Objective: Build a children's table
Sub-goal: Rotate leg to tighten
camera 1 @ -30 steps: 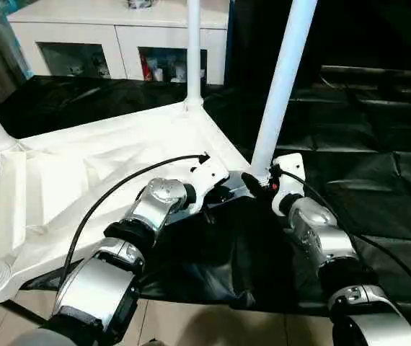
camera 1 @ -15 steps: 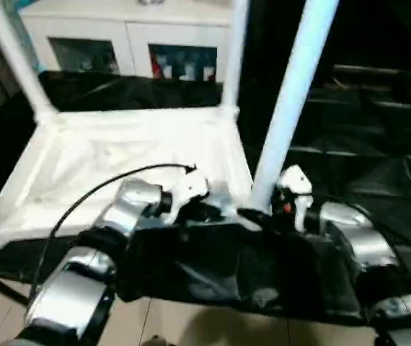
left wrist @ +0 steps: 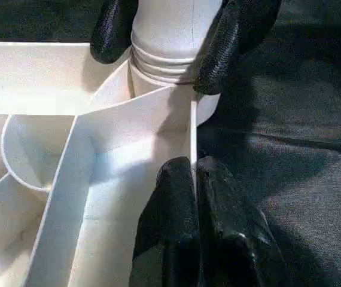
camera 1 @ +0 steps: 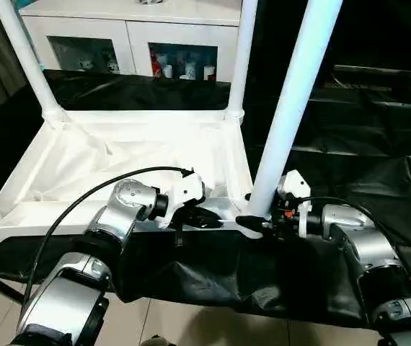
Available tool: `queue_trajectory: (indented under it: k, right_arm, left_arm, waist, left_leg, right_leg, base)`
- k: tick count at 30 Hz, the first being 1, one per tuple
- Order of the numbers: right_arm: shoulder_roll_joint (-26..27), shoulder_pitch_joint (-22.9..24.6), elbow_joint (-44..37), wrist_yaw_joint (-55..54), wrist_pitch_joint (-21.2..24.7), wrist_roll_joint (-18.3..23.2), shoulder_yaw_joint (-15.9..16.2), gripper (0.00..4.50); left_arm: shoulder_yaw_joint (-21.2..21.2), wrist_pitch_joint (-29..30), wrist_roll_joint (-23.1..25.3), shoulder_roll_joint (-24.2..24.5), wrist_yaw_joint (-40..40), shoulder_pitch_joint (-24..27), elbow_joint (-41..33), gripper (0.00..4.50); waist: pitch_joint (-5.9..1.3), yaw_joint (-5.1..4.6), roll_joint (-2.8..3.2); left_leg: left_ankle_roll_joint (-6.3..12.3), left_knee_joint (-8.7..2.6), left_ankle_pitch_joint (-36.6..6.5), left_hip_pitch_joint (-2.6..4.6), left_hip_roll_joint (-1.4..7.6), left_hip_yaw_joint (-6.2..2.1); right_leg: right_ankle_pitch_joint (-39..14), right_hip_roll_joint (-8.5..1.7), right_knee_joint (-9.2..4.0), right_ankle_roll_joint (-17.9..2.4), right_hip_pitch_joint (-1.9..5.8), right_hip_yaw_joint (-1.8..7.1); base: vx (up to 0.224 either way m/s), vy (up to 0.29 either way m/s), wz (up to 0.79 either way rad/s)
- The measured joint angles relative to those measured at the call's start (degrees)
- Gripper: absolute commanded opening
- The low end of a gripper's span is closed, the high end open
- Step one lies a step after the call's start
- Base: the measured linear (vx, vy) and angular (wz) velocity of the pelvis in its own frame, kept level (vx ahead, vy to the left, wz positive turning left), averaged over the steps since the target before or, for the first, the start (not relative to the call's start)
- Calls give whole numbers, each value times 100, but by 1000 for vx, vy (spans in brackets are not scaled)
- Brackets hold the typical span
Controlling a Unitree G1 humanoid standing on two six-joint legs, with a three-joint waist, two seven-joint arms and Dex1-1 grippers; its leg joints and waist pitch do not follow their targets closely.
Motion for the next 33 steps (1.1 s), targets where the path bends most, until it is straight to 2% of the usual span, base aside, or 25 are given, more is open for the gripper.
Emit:
queue_trajectory:
  k: [4, 7, 13, 17, 19, 20, 23, 24, 27, 33]
  right_arm:
    - [159, 6, 36, -448, 38, -25, -102, 275]
    - [483, -77, 326, -1532, -16, -148, -353, 272]
    - [1152, -552, 878, -3680, 129, -312, -784, 272]
    - [1310, -715, 1050, -4402, 116, -429, -843, 272]
    - [1327, -717, 1101, -4418, 1, -475, -844, 272]
    - [1333, -716, 1116, -4414, -29, -476, -851, 328]
    - [1340, -688, 1134, -4220, -148, -463, -883, 348]
    - [1329, -668, 1128, -4057, -192, -453, -882, 370]
    - [1150, -575, 988, -3428, -138, -397, -809, 380]
    - [550, -311, 569, -1838, -109, -292, -366, 380]
  left_arm:
    - [10, 9, 34, -33, 320, -7, 28, 0]
    - [43, 49, 205, -331, 1105, -268, 447, 0]
    - [86, 283, 360, -879, 2518, -670, 1019, 0]
    - [124, 388, 404, -1123, 2980, -791, 1199, 0]
    - [148, 368, 404, -1134, 2986, -815, 1256, 0]
    - [149, 355, 404, -1134, 2985, -815, 1262, 0]
    - [149, 306, 404, -1100, 2931, -815, 1271, 0]
    - [162, 264, 400, -1046, 2840, -814, 1281, 0]
    - [186, 179, 353, -922, 2520, -793, 1282, 0]
    - [140, -82, 244, -518, 1469, -579, 1018, 0]
  waist:
    - [1, -12, -4]
    - [-1, -39, -14]
    - [-2, -135, -13]
    - [-12, -137, 3]
    - [-19, -134, 13]
    - [-19, -134, 14]
    - [-18, -143, 13]
    - [-18, -148, 14]
    - [-17, -150, 13]
    - [-16, -113, 13]
  left_leg:
    - [0, 5, 0, 3, 0, 0]
    - [-1, 12, 0, 10, -1, 0]
    - [-1, 10, 0, 12, -4, 0]
    - [-1, 10, 0, 12, -6, 0]
    - [0, 10, 0, 11, -6, 0]
    - [0, 10, 0, 10, -6, 0]
    - [0, 10, 0, 9, -5, 0]
    - [0, 9, 0, 8, -5, 0]
    - [0, 2, 1, 7, -3, 0]
    - [0, 1, 1, 1, 1, 0]
  right_leg:
    - [2, 0, 4, -2, 2, 1]
    - [-6, 0, 2, 13, 10, 4]
    - [-5, -1, 1, 14, 16, 7]
    - [7, -1, -4, -6, 22, 9]
    - [6, -1, -4, -4, 22, 9]
    - [6, -1, -4, -4, 22, 9]
    - [7, -1, -2, -5, 19, 9]
    - [7, -1, -3, -5, 17, 8]
    - [6, 2, -2, -4, 12, 7]
    - [6, 5, 0, -4, 6, 5]
  base:
    - [0, 0, 0]
    - [0, 0, 0]
    - [0, 0, 0]
    - [0, 0, 0]
    - [0, 0, 0]
    - [0, 0, 0]
    - [0, 0, 0]
    - [0, 0, 0]
    - [0, 0, 0]
    - [0, 0, 0]
